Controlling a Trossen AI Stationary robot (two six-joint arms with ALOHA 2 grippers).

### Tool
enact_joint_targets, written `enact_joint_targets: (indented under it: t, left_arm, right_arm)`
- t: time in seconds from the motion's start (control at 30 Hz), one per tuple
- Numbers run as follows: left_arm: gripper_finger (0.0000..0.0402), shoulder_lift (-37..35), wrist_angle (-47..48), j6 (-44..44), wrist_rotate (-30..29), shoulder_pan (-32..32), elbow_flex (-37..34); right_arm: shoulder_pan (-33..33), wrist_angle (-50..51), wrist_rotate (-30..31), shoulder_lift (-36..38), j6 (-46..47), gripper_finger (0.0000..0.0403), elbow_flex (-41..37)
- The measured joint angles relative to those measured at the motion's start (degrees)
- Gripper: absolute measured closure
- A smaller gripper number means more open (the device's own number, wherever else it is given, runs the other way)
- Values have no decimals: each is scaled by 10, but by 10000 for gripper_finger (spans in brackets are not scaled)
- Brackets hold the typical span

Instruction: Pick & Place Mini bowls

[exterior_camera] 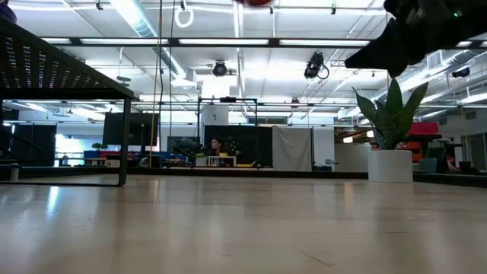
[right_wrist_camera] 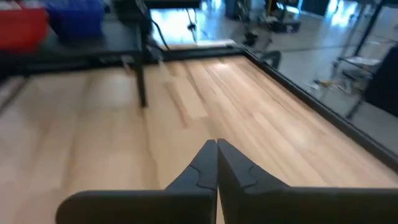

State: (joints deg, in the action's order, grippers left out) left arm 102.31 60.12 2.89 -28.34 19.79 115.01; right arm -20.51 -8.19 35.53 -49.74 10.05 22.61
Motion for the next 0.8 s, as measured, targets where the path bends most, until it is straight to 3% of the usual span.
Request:
enact_joint_targets:
  t: [0.27,0.6,0.8]
  left_arm:
    - [389,-1,120,-131,-38,75,89]
    - [389,0,292,-371,21,159,96]
    - [389,1,297,-446,34,201,103]
  right_arm:
    - [-19,-96,0,0,-19,399,-35]
    - [-19,-103,0,0,-30,399,-35]
    - [-18,-108,0,0,-30,399,-35]
